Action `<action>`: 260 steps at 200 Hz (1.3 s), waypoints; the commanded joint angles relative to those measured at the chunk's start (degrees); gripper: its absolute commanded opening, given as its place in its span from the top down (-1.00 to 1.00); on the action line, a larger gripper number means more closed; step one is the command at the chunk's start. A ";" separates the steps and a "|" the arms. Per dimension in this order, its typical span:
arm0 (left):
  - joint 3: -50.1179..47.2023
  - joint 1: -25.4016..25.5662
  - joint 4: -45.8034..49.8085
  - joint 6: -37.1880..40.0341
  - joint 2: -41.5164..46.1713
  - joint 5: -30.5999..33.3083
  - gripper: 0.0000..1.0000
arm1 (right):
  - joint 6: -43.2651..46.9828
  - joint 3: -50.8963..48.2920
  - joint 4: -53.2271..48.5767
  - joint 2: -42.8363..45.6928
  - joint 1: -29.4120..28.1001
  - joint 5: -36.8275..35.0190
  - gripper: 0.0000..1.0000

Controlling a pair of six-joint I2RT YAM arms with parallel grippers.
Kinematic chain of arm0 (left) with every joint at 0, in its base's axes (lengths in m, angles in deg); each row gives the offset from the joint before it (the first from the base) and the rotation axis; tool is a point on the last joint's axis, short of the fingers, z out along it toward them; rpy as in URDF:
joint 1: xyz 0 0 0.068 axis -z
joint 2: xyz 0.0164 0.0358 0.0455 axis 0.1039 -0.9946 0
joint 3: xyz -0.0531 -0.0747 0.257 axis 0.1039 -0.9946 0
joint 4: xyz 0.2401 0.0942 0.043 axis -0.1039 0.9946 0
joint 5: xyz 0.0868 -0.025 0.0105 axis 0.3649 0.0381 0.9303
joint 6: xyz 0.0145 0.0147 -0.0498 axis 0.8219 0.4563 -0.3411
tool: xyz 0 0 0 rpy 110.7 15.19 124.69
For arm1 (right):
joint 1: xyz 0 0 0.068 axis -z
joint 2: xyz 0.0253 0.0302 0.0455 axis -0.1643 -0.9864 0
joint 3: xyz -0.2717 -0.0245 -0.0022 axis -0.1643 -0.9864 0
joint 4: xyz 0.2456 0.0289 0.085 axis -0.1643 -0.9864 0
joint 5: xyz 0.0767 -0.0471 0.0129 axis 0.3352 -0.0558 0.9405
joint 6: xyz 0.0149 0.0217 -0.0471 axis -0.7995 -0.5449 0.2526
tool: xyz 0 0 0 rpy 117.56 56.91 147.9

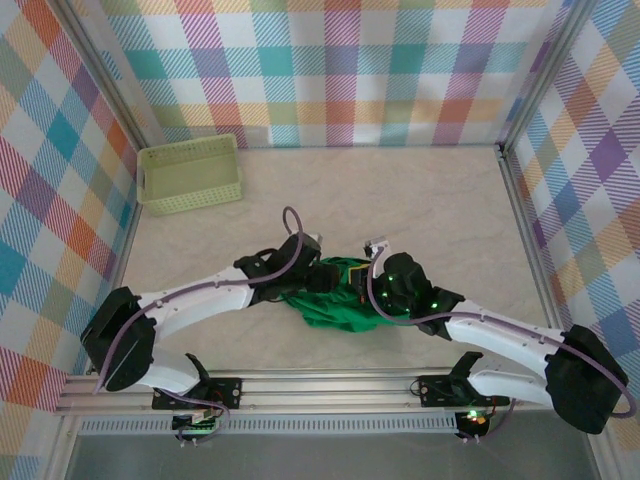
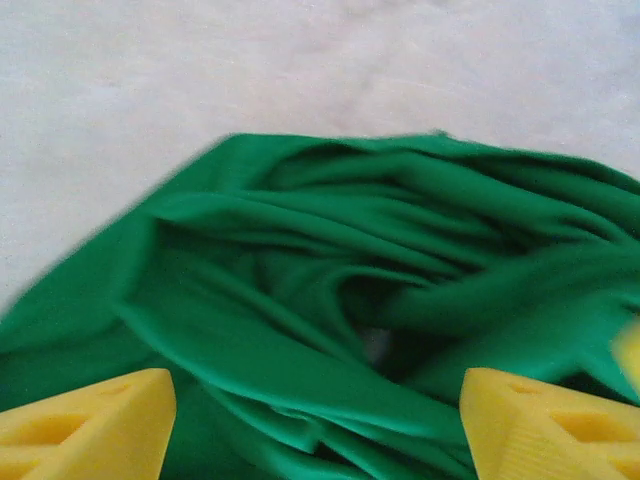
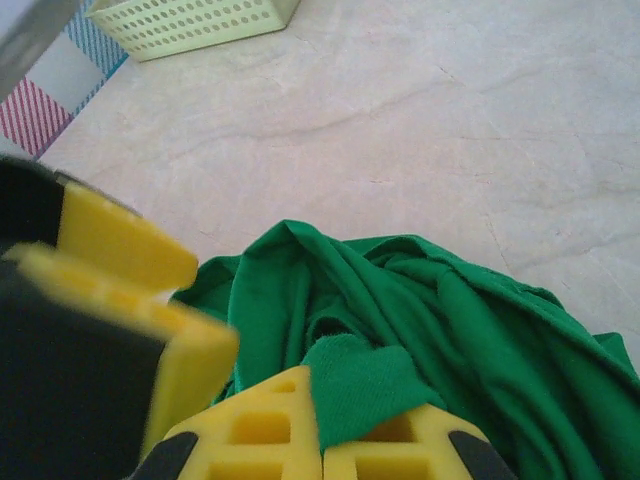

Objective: Fold the inside-out t-shirt

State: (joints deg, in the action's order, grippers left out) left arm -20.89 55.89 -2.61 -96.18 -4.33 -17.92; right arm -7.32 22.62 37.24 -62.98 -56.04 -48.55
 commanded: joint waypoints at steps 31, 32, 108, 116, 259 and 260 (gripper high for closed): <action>-3.34 0.45 -4.47 0.05 -6.81 -0.65 -0.49 | -4.11 3.83 0.80 0.49 1.60 -1.59 1.00; -3.32 0.44 -4.40 0.05 -7.03 -0.55 -0.49 | -4.20 3.83 0.83 0.56 1.64 -1.51 1.00; -3.66 0.21 -3.30 1.70 -9.18 3.30 -0.19 | -11.05 0.13 8.79 -1.38 3.90 -3.76 1.00; -3.46 1.40 -3.83 2.23 -7.88 3.08 -0.23 | -11.27 0.82 9.91 -3.45 3.91 -4.35 1.00; -7.87 -1.42 -6.30 -1.05 -7.99 4.68 -0.41 | -4.00 6.11 4.95 1.09 4.36 -7.75 1.00; -7.87 -1.64 -6.24 -1.03 -8.02 4.71 -0.41 | -3.84 6.16 4.79 1.43 4.38 -7.66 1.00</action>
State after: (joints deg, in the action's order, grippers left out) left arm -28.23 56.92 -10.04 -95.91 -11.83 -15.29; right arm -15.74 28.15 45.09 -68.12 -52.28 -55.30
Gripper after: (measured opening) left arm 0.711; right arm 0.069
